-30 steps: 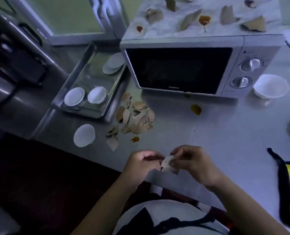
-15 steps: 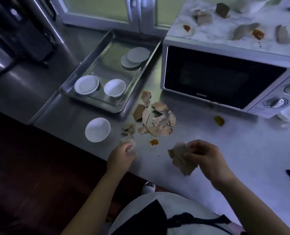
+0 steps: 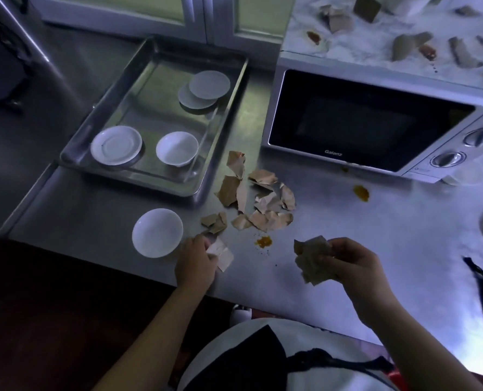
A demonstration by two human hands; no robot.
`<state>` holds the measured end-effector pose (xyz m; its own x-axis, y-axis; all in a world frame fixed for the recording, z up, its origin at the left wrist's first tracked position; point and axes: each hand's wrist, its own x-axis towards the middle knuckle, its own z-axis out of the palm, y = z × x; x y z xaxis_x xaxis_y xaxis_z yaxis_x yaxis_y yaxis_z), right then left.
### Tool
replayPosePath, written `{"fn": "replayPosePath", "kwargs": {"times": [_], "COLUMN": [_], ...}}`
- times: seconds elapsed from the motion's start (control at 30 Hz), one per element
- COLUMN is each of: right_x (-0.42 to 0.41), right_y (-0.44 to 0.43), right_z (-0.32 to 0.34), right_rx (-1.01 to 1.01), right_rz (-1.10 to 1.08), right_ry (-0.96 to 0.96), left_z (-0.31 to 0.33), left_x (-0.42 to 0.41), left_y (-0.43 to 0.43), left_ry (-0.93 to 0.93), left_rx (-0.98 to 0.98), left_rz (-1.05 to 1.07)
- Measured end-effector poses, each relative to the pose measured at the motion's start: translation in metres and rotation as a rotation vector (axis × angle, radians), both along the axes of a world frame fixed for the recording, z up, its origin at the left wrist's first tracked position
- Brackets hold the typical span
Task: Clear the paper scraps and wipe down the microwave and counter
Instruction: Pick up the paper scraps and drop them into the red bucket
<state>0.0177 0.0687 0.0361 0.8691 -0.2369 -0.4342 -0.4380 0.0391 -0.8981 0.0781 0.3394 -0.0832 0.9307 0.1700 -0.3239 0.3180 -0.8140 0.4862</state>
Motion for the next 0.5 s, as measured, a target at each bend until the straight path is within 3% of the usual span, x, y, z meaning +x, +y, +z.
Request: {"fn": "replayPosePath", "kwargs": {"times": [0.2,0.37,0.5], "right_x": [0.013,0.021,0.029], "right_y": [0.03,0.049,0.067], "right_z": [-0.005,0.0,0.006], "right_rx": [-0.037,0.017,-0.153], "right_rz": [0.072,0.327,0.488], "right_ry": [0.024,-0.035,-0.12], "left_z": [0.016,0.067,0.104], "left_x": [-0.008,-0.01,-0.013], "left_y": [0.015,0.013,0.004], "left_ry": [0.068,0.107,0.114], "left_rx": [-0.379,-0.875,-1.06], "left_rz": [0.073,0.175,0.084]}}
